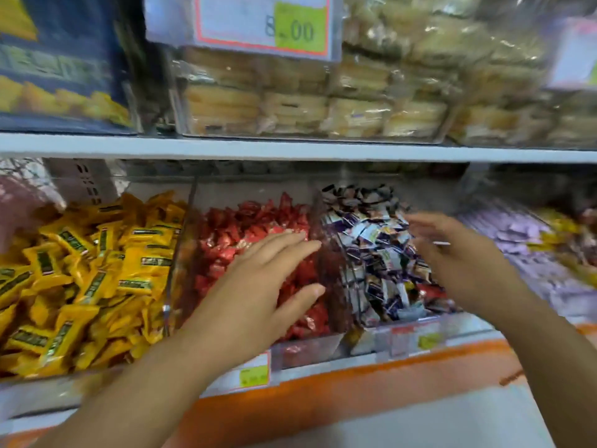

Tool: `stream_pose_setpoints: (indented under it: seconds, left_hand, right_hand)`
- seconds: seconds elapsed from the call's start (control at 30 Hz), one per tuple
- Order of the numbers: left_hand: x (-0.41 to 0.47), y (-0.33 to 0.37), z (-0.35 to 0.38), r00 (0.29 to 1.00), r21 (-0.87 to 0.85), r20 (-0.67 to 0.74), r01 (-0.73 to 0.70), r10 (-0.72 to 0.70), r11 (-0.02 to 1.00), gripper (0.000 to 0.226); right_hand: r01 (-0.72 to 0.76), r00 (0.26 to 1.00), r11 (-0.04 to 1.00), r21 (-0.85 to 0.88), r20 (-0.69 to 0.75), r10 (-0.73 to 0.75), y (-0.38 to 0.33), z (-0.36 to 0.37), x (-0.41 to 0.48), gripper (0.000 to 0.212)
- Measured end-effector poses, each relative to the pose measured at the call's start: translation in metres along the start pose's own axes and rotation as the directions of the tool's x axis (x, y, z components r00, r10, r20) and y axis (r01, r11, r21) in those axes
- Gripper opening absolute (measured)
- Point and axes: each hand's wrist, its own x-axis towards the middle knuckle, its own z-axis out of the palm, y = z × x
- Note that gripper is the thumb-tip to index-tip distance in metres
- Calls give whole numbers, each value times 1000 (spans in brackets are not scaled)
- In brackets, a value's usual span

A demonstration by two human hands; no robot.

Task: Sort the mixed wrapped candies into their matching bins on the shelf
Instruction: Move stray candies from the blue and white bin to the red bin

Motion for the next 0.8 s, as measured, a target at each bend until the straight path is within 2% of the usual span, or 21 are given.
stream_pose_setpoints:
  seconds: [0.07,0.13,0.2,0.3,0.4,0.5,0.7,0.8]
  left_hand:
    - [15,10,20,999,-4,35,-37,37,999,66]
    - [24,15,34,997,13,51,-64,63,998,68]
    - [28,16,43,996,25,42,-77,76,997,66]
    - [31,11,47,997,12,32,-76,76,997,64]
    - [31,10,47,996,5,25,-80,80,997,64]
    - [31,11,48,997,-3,18,-78,78,997,62]
    - [29,11,47,996,0,19,-88,88,996,61]
    - [29,12,47,996,-2,28,-90,90,996,62]
  right_hand:
    - [-52,999,998,-24,2,52,32,-8,-5,24]
    - [-88,993,996,-6,83,89,55,-12,-12,19]
    - [-84,983,996,-34,161,88,69,-11,-14,23]
    - [-40,960,993,-113,271,70,76,-5,-12,22]
    - [68,938,975,-212,346,10,71,8,-1,6]
    - [38,908,968,-249,412,70,68,19,10,32]
    - [55,949,965,-257,313,29,68,25,13,42]
    - [-10,973,993,-120,229,38,66,19,9,29]
